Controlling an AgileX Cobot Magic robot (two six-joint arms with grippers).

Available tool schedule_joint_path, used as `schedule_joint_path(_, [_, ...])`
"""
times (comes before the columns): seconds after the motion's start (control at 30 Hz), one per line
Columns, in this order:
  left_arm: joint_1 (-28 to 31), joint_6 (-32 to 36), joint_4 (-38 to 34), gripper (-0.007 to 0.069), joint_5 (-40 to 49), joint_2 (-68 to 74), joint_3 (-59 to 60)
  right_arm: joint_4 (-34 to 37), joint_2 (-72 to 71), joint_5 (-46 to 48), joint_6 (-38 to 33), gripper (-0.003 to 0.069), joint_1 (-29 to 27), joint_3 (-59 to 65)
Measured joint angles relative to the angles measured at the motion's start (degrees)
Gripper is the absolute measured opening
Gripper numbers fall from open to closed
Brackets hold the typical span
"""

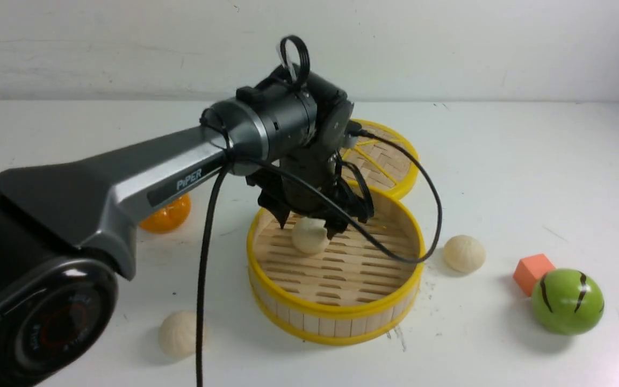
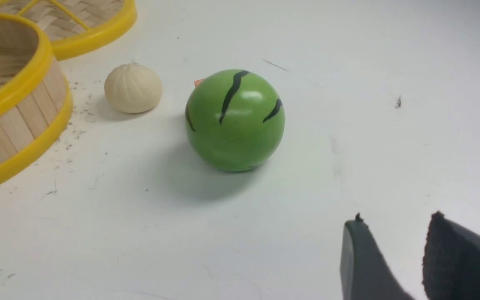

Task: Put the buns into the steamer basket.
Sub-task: Use the left arm to grab a steamed stuffed bun

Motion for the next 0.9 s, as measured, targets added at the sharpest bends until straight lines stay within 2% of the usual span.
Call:
schedule_joint_path(0.07, [0.0,0.1,-0.1,0.0555,5.5,-1.9,-4.9,0.0,0.0,0.0,0.0,0.0231,0.0,0.0])
schedule_joint_path(0.17, [0.3,1.3,-0.2,0.0554,7.9,-5.6,-7.8,0.0,0.0,0.0,0.0,0.0231,0.0,0.0])
schedule_joint_path(0.4, [5.0,1.8,-2.5,0.0554,8.9,-17.2,-1.0,0.0,0.0,0.0,0.0,0.0231,0.0,0.0])
schedule_joint_path(0.5, [10.3,1.8,-4.8,0.0554,9.1,-24.6,10.7,0.0,0.0,0.0,0.0,0.0235,0.0,0.0])
schedule_joint_path(0.6, [12.9,2.3,-5.8,0.0554,9.2,-28.5,19.8,0.0,0.0,0.0,0.0,0.0236,0.0,0.0])
schedule_joint_path(0.77, [13.3,2.7,-6.8,0.0554,8.5,-30.5,32.4,0.0,0.0,0.0,0.0,0.0238,0.0,0.0])
schedule_joint_path(0.87, [13.2,2.7,-8.7,0.0554,0.7,-29.9,40.4,0.0,0.0,0.0,0.0,0.0238,0.0,0.0])
schedule_joint_path(0.9, [13.2,2.7,-8.7,0.0554,0.7,-29.9,40.4,0.0,0.0,0.0,0.0,0.0238,0.0,0.0])
